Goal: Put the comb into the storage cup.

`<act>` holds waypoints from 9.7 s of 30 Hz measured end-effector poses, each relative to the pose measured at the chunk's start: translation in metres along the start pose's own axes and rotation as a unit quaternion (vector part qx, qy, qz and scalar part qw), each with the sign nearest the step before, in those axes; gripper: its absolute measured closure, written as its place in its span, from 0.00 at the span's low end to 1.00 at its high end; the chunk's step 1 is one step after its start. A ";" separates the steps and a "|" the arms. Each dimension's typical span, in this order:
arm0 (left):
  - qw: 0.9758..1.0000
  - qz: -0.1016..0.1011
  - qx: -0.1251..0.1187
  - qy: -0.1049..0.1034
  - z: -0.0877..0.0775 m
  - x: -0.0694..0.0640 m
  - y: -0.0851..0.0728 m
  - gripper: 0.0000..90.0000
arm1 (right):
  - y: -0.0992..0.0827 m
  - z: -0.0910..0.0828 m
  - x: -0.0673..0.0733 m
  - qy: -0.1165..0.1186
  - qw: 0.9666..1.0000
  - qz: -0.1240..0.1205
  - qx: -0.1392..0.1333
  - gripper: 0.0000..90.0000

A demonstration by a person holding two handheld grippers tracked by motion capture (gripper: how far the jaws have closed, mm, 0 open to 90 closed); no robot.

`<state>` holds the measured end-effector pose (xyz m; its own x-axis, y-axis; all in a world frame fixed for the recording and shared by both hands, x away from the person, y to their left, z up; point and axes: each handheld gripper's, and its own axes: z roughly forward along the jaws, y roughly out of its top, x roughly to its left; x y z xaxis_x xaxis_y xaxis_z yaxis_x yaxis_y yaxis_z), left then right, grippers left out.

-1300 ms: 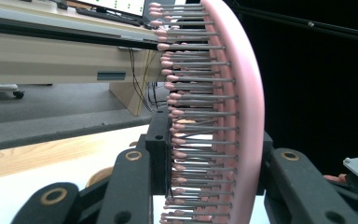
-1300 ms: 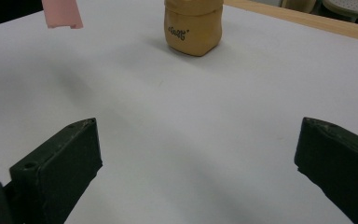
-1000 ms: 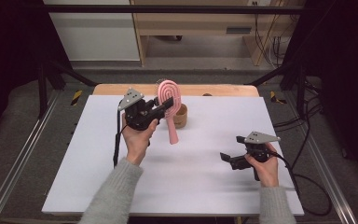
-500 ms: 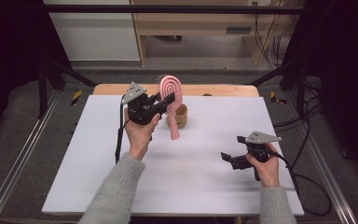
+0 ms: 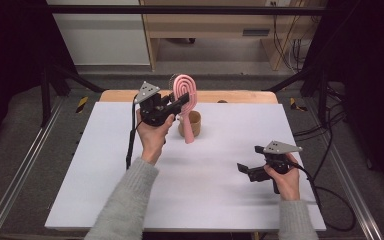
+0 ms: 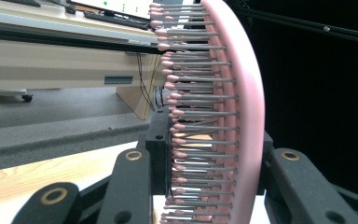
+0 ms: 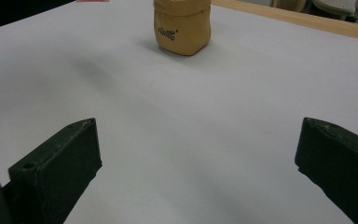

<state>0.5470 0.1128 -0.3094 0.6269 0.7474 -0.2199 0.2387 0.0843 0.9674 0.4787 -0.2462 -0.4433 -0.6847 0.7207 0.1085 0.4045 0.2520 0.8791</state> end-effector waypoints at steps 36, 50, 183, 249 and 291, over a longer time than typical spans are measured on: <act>1.000 -0.008 -0.007 0.023 0.035 0.013 0.014 0.70 | -0.002 -0.002 -0.002 0.003 1.000 -0.001 0.002 0.01; 1.000 -0.008 -0.010 0.029 0.049 0.018 0.017 0.70 | -0.002 -0.002 -0.003 0.004 1.000 -0.001 0.002 0.01; 0.995 -0.071 0.013 0.073 0.074 0.091 -0.058 0.68 | -0.003 0.002 -0.001 0.010 1.000 -0.009 0.010 0.01; 0.994 -0.015 0.076 0.078 0.020 0.101 -0.047 0.04 | -0.003 0.004 0.000 0.009 1.000 -0.009 0.012 0.01; 0.992 0.096 0.080 0.032 -0.083 0.073 -0.069 0.05 | -0.003 0.005 0.001 0.007 1.000 -0.008 0.012 0.01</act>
<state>0.5147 0.2158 -0.3816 0.6252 0.7802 -0.0201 0.2379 -0.1660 0.9570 0.4800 -0.2431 -0.4478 -0.6989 0.7080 0.1013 0.4080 0.2783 0.8695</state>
